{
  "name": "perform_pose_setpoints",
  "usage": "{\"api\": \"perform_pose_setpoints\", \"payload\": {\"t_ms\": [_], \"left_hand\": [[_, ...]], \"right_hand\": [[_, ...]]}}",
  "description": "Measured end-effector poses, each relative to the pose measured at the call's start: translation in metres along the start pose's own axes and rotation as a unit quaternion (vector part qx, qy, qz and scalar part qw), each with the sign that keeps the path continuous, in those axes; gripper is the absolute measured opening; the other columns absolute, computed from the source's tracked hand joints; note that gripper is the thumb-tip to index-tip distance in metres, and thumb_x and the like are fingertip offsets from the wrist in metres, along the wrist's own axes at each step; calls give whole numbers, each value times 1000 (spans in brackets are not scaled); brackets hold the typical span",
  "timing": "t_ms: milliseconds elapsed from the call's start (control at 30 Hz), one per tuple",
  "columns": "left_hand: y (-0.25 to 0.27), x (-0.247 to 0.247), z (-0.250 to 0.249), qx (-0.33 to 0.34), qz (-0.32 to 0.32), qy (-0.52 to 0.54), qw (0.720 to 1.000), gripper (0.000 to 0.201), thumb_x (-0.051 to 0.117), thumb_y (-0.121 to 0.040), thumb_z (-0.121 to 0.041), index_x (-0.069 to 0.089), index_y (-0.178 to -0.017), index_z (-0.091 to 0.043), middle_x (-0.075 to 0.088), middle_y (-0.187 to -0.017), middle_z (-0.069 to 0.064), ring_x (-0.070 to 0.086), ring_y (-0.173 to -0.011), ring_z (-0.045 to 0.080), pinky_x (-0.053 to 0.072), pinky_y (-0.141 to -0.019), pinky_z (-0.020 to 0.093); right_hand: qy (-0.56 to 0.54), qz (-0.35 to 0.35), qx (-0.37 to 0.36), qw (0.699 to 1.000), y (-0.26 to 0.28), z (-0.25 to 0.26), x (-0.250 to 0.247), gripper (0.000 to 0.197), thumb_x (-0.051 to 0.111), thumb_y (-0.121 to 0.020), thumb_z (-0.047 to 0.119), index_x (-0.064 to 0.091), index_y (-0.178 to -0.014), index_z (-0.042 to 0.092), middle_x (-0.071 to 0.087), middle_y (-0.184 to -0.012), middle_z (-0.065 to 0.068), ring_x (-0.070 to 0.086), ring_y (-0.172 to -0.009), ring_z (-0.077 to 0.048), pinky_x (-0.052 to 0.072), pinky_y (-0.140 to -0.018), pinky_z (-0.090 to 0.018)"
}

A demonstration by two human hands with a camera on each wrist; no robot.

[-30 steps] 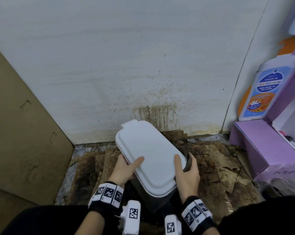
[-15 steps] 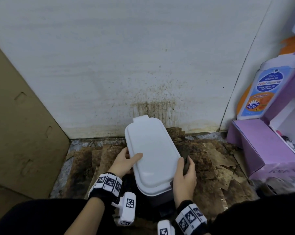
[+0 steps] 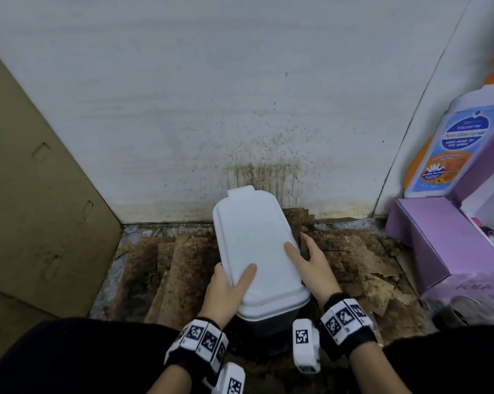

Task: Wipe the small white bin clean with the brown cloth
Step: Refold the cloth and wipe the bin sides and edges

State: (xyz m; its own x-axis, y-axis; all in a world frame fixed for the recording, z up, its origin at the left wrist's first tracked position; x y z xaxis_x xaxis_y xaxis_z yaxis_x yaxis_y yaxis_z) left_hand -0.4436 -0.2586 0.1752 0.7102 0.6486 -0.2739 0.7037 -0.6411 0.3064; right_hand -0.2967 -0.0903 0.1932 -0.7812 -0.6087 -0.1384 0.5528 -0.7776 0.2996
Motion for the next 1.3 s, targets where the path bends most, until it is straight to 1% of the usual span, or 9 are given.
{"api": "perform_pose_setpoints", "payload": {"t_ms": [200,333,500,600,700,800,967,1200,1300], "left_hand": [[-9,-19,-9,8,67,16,998,67,77,-75,-59,56,-130,-28,71,-120,-13,69,-106,7,57,-93,32],[-5,-27,-19,27,88,22,995,47,71,-86,-45,58,-129,-30,71,-118,-14,70,-101,0,57,-81,20],[-3,-29,-14,37,67,4,997,36,65,-89,-54,58,-123,-44,70,-119,-20,66,-112,5,54,-96,30],[-1,-28,-12,28,57,-44,997,68,46,-94,-67,28,-154,-41,34,-148,-18,34,-143,11,30,-118,39],[6,-32,-13,42,42,-85,995,74,34,-98,-62,9,-160,-31,20,-147,-17,32,-130,1,27,-104,27],[13,-34,-13,97,45,-101,989,65,34,-97,-61,23,-156,-36,30,-147,-15,42,-123,-7,30,-102,22],[19,-50,-6,114,12,-95,989,44,31,-107,-42,37,-150,-39,42,-142,-20,40,-131,-4,29,-110,23],[14,-48,15,103,62,-111,986,49,34,-108,-40,23,-155,-44,31,-154,-24,30,-139,-7,22,-114,20],[8,-47,23,108,70,-88,988,49,34,-106,-45,23,-155,-47,29,-158,-26,27,-143,-9,22,-122,28]], "right_hand": [[-29,-96,-15,995,23,-12,14,74,59,-92,58,30,-155,32,44,-143,6,45,-134,-18,44,-110,-49],[-51,-114,-20,992,30,-24,26,60,45,-97,58,31,-153,39,39,-152,11,37,-142,-16,38,-115,-49],[-90,-132,-6,987,30,-14,13,50,39,-107,39,32,-155,27,44,-151,5,42,-138,-17,38,-105,-30],[-32,-181,-61,981,30,4,1,48,36,-108,36,33,-155,24,44,-153,1,39,-142,-18,34,-111,-31],[62,-168,-161,971,31,38,8,47,33,-108,36,32,-154,27,41,-152,6,32,-143,-11,29,-116,-31],[222,-73,-271,934,27,67,44,46,32,-109,34,30,-155,28,36,-154,8,25,-146,-8,24,-118,-27],[556,11,-314,770,23,55,101,64,16,-104,43,27,-156,6,20,-165,-16,15,-154,-30,20,-124,-46],[570,57,-347,743,64,43,125,62,19,-106,41,24,-157,6,18,-166,-15,17,-154,-28,23,-122,-45],[564,101,-359,737,80,38,132,61,18,-107,42,18,-159,9,9,-168,-11,5,-156,-22,12,-125,-41]]}}
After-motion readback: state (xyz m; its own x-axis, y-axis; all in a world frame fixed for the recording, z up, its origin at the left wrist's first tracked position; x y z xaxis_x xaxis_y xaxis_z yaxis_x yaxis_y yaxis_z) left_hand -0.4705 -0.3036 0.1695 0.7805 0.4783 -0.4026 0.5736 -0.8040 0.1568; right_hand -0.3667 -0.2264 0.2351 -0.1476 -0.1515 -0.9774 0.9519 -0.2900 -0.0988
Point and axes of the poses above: each hand's wrist, its own y-axis away from the middle knuckle, its own x-axis out of the palm, z = x × y, the point moved 8 cm from there along -y, towards the middle knuckle
